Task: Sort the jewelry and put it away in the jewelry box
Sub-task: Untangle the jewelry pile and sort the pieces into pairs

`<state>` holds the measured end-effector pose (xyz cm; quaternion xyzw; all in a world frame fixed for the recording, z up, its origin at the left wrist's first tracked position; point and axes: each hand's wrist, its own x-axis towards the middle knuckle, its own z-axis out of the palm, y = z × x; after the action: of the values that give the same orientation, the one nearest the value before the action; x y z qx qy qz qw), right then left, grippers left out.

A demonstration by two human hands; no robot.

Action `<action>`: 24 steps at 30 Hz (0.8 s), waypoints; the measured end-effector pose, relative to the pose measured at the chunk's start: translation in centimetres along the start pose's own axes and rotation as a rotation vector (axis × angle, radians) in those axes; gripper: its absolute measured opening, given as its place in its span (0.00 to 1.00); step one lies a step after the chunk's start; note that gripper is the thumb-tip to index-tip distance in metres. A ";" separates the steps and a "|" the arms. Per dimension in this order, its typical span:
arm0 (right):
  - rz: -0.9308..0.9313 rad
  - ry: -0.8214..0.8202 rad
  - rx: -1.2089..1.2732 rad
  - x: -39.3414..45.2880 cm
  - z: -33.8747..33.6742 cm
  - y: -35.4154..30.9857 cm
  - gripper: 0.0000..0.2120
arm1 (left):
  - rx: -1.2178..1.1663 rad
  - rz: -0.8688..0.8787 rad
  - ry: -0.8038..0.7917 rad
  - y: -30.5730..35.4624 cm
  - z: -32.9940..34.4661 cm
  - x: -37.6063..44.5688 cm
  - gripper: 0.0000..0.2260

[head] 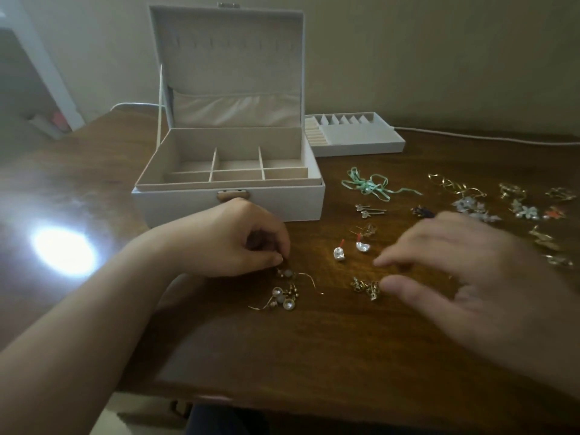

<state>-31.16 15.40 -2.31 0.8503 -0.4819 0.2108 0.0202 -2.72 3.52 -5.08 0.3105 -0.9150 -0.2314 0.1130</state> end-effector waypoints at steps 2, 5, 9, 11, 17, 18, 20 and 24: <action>-0.067 -0.122 -0.082 2.8 1.0 -2.7 0.17 | -0.018 -0.014 0.011 0.1 -0.2 -0.1 0.09; -0.068 -0.241 -0.132 5.4 3.1 -4.8 0.16 | -0.049 -0.024 0.020 0.2 -0.4 -0.3 0.09; 0.002 -0.261 -0.156 6.2 4.5 -5.3 0.11 | -0.054 -0.038 0.024 0.3 -0.7 -0.4 0.10; 0.010 -0.236 -0.196 6.1 4.7 -5.2 0.08 | -0.060 -0.030 0.019 0.5 -0.8 -0.5 0.11; 0.128 -0.028 -0.155 5.5 4.1 -4.0 0.08 | -0.126 0.010 -0.063 1.9 -1.3 -1.0 0.07; 0.149 0.019 -0.109 5.4 3.9 -3.7 0.09 | -0.103 0.014 -0.094 2.1 -1.2 -1.1 0.07; 0.179 0.109 -0.013 5.4 3.7 -3.5 0.09 | -0.026 0.010 -0.140 2.6 -1.0 -1.1 0.09; 0.177 0.163 0.141 5.4 3.9 -3.2 0.09 | 0.060 -0.019 -0.194 3.3 -0.9 -1.1 0.08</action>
<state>-24.74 11.78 -3.30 0.7839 -0.5356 0.3134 -0.0193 -3.25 6.20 -2.78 0.2988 -0.9252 -0.2337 0.0122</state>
